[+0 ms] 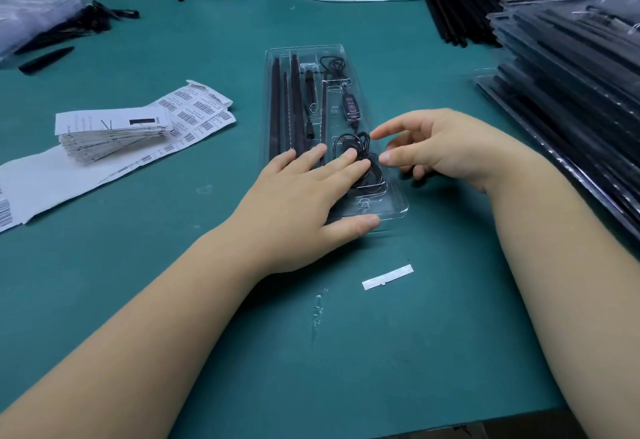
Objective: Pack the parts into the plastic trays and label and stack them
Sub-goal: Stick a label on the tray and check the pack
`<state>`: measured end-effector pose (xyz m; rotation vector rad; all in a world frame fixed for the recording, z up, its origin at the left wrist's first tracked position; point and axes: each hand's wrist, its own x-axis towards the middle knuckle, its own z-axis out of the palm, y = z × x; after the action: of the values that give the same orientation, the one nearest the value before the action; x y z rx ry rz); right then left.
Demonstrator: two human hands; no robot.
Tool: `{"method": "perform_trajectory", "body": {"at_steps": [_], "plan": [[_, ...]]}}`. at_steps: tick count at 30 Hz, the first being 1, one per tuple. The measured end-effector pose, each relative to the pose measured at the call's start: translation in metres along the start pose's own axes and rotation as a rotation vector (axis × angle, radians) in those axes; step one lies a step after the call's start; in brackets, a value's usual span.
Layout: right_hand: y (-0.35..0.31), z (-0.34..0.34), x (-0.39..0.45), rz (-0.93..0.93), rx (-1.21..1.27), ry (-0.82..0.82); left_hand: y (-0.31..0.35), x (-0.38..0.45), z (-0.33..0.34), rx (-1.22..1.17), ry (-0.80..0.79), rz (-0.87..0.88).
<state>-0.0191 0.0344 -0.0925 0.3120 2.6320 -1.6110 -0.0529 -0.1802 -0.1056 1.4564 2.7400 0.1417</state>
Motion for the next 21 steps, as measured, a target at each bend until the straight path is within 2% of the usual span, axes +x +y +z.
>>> {"method": "perform_trajectory", "body": {"at_steps": [12,14,15,17,19,21], "plan": [[-0.005,-0.003,-0.003,-0.025,-0.194,0.044,0.001,0.0,0.002,0.11,-0.008,0.042],[-0.004,-0.003,-0.002,-0.027,-0.199,0.045,0.0,-0.002,-0.004,-0.029,0.038,0.073],[-0.004,-0.003,-0.002,-0.023,-0.194,0.05,-0.003,-0.004,-0.007,-0.166,0.116,0.072],[-0.004,-0.003,-0.001,-0.017,-0.189,0.06,-0.019,-0.007,-0.015,-0.343,0.349,-0.033],[-0.003,-0.004,-0.001,-0.011,-0.18,0.054,-0.047,-0.009,-0.02,-0.237,0.543,-0.258],[-0.003,-0.003,-0.001,-0.007,-0.173,0.044,-0.08,-0.016,-0.024,-0.097,0.643,-0.533]]}}
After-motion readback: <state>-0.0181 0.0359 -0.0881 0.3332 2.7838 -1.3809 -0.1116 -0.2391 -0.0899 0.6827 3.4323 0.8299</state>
